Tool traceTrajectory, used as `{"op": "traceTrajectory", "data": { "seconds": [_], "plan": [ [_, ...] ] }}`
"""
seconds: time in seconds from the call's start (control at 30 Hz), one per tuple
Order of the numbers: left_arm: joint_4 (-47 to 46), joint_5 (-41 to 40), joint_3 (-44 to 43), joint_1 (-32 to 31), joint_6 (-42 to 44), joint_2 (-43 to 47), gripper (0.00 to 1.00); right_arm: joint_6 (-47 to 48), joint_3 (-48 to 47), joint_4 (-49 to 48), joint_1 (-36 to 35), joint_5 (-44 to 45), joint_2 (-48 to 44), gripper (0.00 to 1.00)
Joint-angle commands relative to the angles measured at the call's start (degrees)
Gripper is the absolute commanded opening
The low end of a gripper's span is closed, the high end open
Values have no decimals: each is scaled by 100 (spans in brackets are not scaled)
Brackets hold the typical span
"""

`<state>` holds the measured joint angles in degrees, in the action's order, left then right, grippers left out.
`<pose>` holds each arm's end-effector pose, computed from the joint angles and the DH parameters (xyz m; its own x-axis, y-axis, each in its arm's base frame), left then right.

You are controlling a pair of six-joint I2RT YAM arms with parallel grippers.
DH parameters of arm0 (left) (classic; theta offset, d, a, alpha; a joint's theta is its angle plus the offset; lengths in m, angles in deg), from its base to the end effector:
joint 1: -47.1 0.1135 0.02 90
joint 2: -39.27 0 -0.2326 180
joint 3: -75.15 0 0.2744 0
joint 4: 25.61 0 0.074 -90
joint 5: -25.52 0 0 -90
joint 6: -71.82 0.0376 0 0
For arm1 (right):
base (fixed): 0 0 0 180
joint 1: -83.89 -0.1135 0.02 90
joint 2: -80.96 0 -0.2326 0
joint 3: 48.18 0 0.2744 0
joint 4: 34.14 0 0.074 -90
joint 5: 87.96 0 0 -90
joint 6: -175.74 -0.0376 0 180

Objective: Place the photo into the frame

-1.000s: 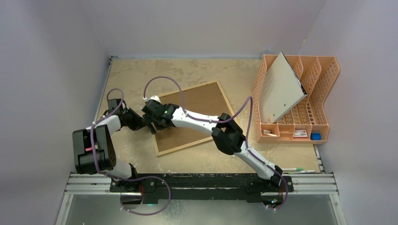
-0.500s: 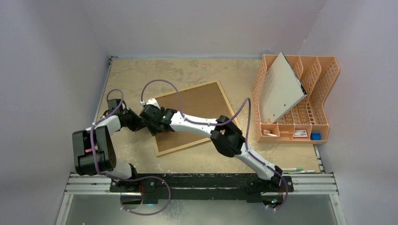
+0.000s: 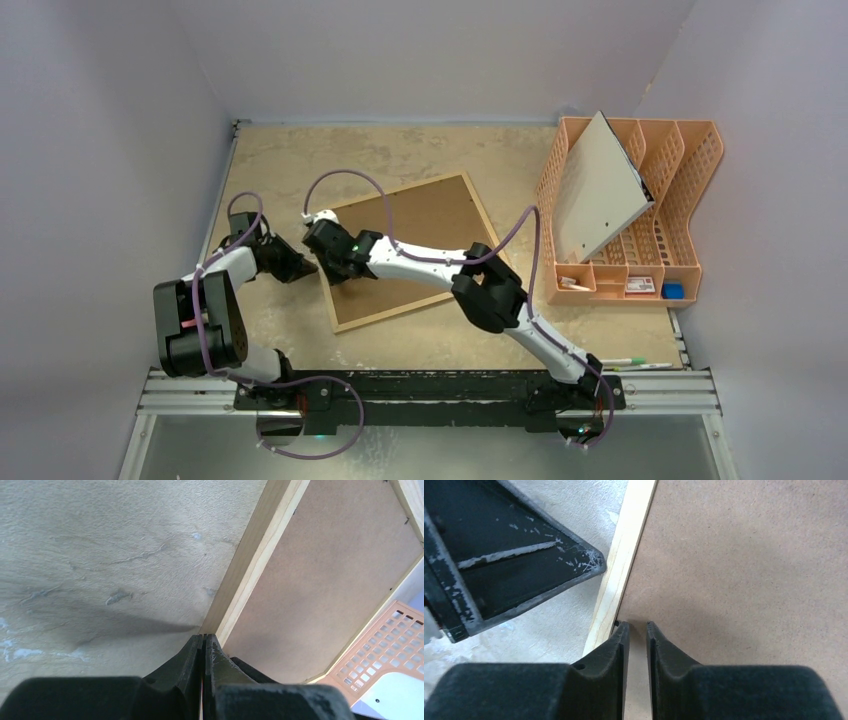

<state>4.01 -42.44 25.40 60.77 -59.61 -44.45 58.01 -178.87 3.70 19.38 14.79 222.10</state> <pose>0.2662 0.0502 0.0939 -0.6149 -0.7808 -0.1111 -0.6185 0.5648 -0.5463 0.2419 0.4880 0.1270 -0.6646 -0.3395 -0.6656 -0.5739 0.8024 0.1638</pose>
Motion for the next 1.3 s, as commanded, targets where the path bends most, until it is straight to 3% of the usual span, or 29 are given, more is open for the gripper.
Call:
{"op": "traceTrajectory", "data": {
  "seconds": [0.0, 0.23, 0.4, 0.57, 1.0, 1.27],
  "plan": [
    [758, -666, 98, -31, 166, -70, 0, -334, 747, 864, 299, -780, 865, 21],
    [846, -492, -85, -31, 270, -10, 0, -303, 762, 722, 455, -903, 601, 19],
    [795, -175, -189, -31, 273, 108, 1, -215, 836, 373, 462, -1018, 341, 35],
    [699, -156, -145, -31, 185, 313, 4, -72, 502, 590, 455, -658, 666, 42],
    [679, -190, 3, -28, 262, 406, 3, 18, 584, 819, 362, -380, 1031, 28],
    [700, -191, -49, -22, 337, 322, 3, 476, 1361, 349, 360, -527, 574, 30]
  ]
}}
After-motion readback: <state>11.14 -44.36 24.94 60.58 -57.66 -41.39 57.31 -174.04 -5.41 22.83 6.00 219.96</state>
